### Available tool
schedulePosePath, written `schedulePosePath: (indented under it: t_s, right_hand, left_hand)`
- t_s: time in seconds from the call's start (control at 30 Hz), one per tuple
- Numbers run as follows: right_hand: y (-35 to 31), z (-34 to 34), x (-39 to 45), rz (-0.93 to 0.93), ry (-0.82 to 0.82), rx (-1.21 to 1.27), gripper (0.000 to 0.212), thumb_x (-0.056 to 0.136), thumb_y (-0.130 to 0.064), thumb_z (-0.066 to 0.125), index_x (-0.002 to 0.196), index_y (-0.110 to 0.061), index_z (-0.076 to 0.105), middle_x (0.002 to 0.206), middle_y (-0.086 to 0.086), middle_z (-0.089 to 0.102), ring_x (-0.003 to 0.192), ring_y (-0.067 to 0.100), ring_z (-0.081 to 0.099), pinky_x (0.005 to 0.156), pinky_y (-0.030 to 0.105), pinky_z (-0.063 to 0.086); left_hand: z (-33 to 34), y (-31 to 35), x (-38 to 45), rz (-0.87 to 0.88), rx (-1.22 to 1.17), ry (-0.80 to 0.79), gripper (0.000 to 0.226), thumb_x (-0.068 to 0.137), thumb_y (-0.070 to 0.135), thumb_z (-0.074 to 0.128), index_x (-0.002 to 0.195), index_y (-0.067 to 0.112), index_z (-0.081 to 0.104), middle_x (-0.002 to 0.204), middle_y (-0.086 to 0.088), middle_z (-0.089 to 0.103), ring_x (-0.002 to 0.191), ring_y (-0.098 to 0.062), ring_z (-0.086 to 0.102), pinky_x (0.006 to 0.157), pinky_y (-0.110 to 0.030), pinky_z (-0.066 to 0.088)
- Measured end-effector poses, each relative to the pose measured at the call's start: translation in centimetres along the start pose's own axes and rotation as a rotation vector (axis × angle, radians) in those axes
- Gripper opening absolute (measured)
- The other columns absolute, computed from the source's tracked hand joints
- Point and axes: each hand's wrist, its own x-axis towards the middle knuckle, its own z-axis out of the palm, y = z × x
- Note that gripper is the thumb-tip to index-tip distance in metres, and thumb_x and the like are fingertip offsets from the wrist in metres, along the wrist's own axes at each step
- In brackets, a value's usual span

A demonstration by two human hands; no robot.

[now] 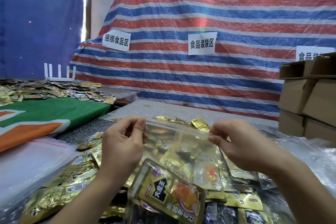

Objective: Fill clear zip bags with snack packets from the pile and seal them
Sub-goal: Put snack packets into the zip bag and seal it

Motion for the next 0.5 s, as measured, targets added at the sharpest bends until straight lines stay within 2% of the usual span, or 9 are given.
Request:
schedulePosePath:
  t_s: [0.23,0.3,0.4,0.5]
  right_hand:
    - [0.62,0.02,-0.13,-0.034,0.021,0.008,0.023,0.095,-0.033,0.061,0.073,-0.034,0.057,0.073,-0.011,0.06,0.068,0.006,0.055,0.061,0.026,0.048]
    - [0.64,-0.02,-0.15,-0.05,0.02,0.026,0.022,0.095,-0.032,0.062,0.074,-0.035,0.057,0.074,-0.009,0.061,0.072,0.005,0.055,0.061,0.026,0.048]
    - [0.65,-0.14,-0.18,-0.089,0.019,0.027,0.021,0.095,-0.029,0.062,0.076,-0.035,0.058,0.077,-0.01,0.061,0.081,0.0,0.054,0.065,0.024,0.048]
    - [0.73,-0.11,-0.21,-0.135,0.053,0.042,0.022,0.095,-0.021,0.063,0.076,-0.03,0.059,0.074,-0.013,0.059,0.078,0.0,0.055,0.065,0.02,0.047]
  left_hand:
    - [0.09,0.41,-0.17,-0.017,-0.025,-0.008,0.021,0.088,0.037,0.056,0.078,0.025,0.07,0.068,-0.003,0.067,0.059,-0.025,0.06,0.05,-0.043,0.048]
    - [0.08,0.48,-0.16,-0.02,-0.027,-0.006,0.02,0.089,0.034,0.056,0.078,0.023,0.07,0.068,-0.004,0.066,0.06,-0.027,0.059,0.05,-0.044,0.047]
    - [0.03,0.51,-0.09,-0.024,-0.03,-0.002,0.02,0.089,0.034,0.056,0.078,0.023,0.07,0.067,-0.004,0.066,0.06,-0.025,0.06,0.053,-0.043,0.049]
    - [-0.03,0.38,-0.08,-0.023,-0.031,-0.002,0.021,0.091,0.03,0.057,0.076,0.024,0.07,0.067,-0.003,0.066,0.061,-0.021,0.061,0.056,-0.041,0.051]
